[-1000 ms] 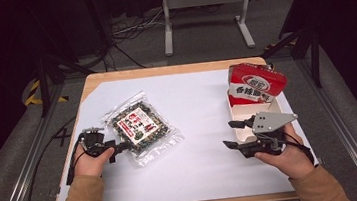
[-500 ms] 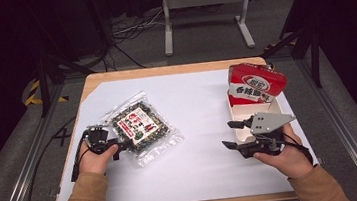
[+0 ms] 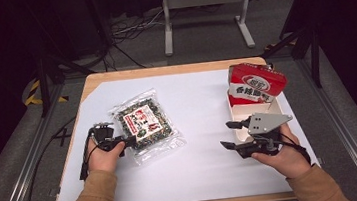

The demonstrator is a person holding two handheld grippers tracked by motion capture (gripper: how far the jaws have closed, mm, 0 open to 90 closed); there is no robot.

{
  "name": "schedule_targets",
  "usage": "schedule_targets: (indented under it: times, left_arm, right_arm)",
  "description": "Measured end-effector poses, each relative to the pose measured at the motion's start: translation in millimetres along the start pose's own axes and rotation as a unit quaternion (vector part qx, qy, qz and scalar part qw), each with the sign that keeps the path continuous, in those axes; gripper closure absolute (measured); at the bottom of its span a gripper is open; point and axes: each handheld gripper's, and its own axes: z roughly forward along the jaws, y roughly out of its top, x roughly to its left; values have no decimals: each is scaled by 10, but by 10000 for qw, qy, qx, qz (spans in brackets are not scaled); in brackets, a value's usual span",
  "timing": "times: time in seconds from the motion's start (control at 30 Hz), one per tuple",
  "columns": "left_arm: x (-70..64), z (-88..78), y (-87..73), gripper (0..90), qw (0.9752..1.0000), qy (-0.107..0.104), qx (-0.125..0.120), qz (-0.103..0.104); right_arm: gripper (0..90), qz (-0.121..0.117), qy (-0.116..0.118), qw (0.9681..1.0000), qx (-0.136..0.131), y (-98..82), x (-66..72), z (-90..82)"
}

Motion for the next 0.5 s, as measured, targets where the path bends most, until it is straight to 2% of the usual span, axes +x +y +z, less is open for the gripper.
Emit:
schedule_targets:
  times: [0.07, 0.27, 0.37, 0.5]
  left_arm:
    - [15, 33, -16, 562, 9996, -225, -96, -171]
    - [-38, 39, -33, 659, 9997, -196, -164, -64]
    - [-19, 53, -38, 704, 9989, -376, -205, -202]
    - [-31, 44, -12, 739, 9985, -449, -174, -253]
  right_arm:
    - [390, -13, 11, 10000, -2, 1, 1, 13]
    - [392, -47, 19, 10000, -53, 15, 7, 6]
    - [393, -35, 3, 10000, -76, 16, 3, -6]
    - [394, -27, -10, 10000, -79, 12, -2, -12]
